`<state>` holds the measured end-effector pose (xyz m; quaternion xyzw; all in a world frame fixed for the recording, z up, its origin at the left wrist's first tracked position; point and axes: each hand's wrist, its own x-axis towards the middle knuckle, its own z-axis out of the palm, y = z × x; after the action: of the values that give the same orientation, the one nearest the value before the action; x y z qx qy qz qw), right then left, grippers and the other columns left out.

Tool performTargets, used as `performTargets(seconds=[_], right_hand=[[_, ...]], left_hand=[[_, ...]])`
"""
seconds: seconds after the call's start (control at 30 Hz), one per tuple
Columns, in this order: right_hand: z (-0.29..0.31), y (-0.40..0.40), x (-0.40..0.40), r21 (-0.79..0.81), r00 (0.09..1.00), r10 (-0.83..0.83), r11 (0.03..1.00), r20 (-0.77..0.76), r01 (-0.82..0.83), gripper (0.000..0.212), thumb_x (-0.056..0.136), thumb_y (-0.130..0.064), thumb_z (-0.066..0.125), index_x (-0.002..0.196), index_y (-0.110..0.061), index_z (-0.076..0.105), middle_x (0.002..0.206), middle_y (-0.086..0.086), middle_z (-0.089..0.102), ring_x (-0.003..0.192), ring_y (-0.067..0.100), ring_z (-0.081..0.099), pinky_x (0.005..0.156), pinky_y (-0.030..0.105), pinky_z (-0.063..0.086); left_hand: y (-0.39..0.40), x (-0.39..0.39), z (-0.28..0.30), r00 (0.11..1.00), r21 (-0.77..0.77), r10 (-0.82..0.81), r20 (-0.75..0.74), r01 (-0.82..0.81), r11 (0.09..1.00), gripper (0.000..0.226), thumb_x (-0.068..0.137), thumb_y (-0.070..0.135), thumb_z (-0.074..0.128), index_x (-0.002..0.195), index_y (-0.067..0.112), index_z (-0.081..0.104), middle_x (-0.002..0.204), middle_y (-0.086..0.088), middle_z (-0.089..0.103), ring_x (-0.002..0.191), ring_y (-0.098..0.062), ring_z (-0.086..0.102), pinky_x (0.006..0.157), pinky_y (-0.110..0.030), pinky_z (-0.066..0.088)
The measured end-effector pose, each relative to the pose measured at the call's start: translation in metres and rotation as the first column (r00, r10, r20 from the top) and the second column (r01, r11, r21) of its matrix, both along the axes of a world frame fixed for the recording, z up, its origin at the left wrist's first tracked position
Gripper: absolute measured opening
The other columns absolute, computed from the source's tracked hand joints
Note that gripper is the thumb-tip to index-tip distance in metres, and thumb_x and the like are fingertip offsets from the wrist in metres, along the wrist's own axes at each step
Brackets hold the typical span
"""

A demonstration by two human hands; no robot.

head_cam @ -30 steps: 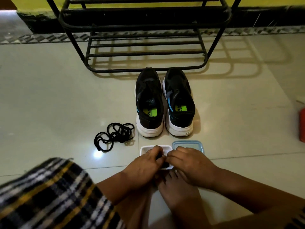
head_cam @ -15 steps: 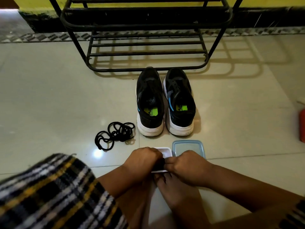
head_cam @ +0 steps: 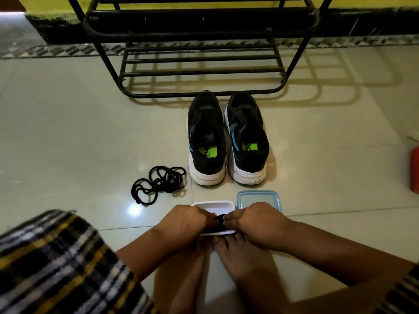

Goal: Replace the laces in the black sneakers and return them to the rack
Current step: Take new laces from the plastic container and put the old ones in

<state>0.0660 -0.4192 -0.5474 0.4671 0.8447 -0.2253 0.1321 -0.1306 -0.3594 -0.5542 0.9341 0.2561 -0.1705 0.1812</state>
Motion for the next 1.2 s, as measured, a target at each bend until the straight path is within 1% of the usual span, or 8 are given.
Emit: performTargets(seconds=[0.13,0.23,0.47,0.57,0.7,0.93,1.1,1.2], right_hand=[[0.004,-0.001,0.004,0.085,0.992,0.024,0.996,-0.127,-0.013,0.043,0.079,-0.01,0.054,0.118,-0.026,0.063,0.121,-0.007,0.063,0.094,0.022,0.066,0.061,0.029,0.045],[0.012,0.003,0.018,0.195,0.985,-0.009,0.98,-0.174,0.043,0.027,0.068,-0.016,0.057,0.091,-0.024,0.067,0.09,-0.006,0.064,0.06,0.018,0.063,0.04,0.024,0.042],[0.015,0.009,0.07,0.219,1.0,0.009,0.976,-0.023,-0.004,0.013,0.077,-0.024,0.054,0.085,-0.021,0.064,0.098,-0.003,0.062,0.09,0.02,0.06,0.064,0.031,0.051],[0.014,0.003,0.08,0.233,0.996,0.017,0.972,0.089,-0.037,0.035,0.069,-0.045,0.057,0.096,-0.024,0.065,0.111,-0.001,0.063,0.098,0.02,0.06,0.072,0.031,0.049],[0.005,-0.008,0.085,0.126,0.989,-0.075,0.99,0.129,0.058,0.071,0.065,-0.053,0.065,0.13,-0.027,0.049,0.137,0.001,0.049,0.122,0.023,0.049,0.089,0.041,0.045],[0.012,0.007,0.076,-0.039,0.98,-0.183,0.982,0.081,0.187,0.063,0.073,-0.017,0.059,0.133,-0.021,0.043,0.14,-0.001,0.037,0.121,0.021,0.039,0.094,0.035,0.044],[0.043,0.031,0.066,-0.089,0.843,-0.527,0.849,-0.109,0.52,0.021,0.08,-0.009,0.06,0.1,-0.009,0.068,0.098,0.009,0.067,0.092,0.025,0.061,0.075,0.032,0.044],[0.061,0.039,0.062,-0.265,0.623,-0.726,0.687,-0.289,0.677,0.016,0.083,0.001,0.058,0.087,-0.011,0.068,0.083,0.013,0.07,0.074,0.024,0.066,0.067,0.036,0.055]], left_hand=[[-0.005,0.002,-0.005,0.994,0.076,-0.02,0.11,0.012,0.997,0.044,0.061,0.025,0.075,0.103,0.039,0.068,0.086,0.011,0.071,0.069,-0.014,0.068,0.051,-0.022,0.052],[-0.006,0.006,0.004,0.972,0.158,-0.08,0.222,0.045,0.986,0.038,0.068,0.026,0.043,0.086,0.037,0.074,0.068,0.012,0.069,0.052,-0.011,0.063,0.042,-0.016,0.042],[-0.004,-0.011,-0.006,0.942,0.092,-0.121,0.313,0.097,0.991,0.046,0.074,0.029,0.038,0.103,0.025,0.073,0.099,0.007,0.073,0.081,-0.011,0.07,0.072,-0.02,0.054],[-0.008,-0.012,-0.009,0.94,0.072,-0.081,0.332,0.061,0.996,0.039,0.086,0.037,0.041,0.105,0.024,0.072,0.105,0.005,0.072,0.091,-0.014,0.067,0.081,-0.025,0.052],[-0.01,-0.011,-0.016,0.941,0.181,-0.088,0.328,0.029,0.983,0.036,0.083,0.04,0.042,0.098,0.032,0.073,0.098,0.017,0.071,0.09,-0.012,0.063,0.073,-0.02,0.044],[-0.009,-0.007,-0.015,0.94,0.264,-0.081,0.333,-0.01,0.964,0.027,0.063,0.03,0.058,0.085,0.035,0.073,0.077,0.02,0.068,0.071,-0.011,0.052,0.057,-0.023,0.031],[-0.014,-0.01,-0.011,0.941,0.204,0.105,0.32,-0.177,0.963,0.049,0.038,0.032,0.078,0.086,0.038,0.072,0.079,0.023,0.069,0.066,-0.012,0.046,0.058,-0.024,0.022],[-0.01,-0.012,-0.012,0.901,0.076,0.192,0.389,-0.238,0.968,0.048,0.041,0.031,0.071,0.089,0.036,0.073,0.082,0.022,0.071,0.061,-0.011,0.043,0.056,-0.023,0.027]])
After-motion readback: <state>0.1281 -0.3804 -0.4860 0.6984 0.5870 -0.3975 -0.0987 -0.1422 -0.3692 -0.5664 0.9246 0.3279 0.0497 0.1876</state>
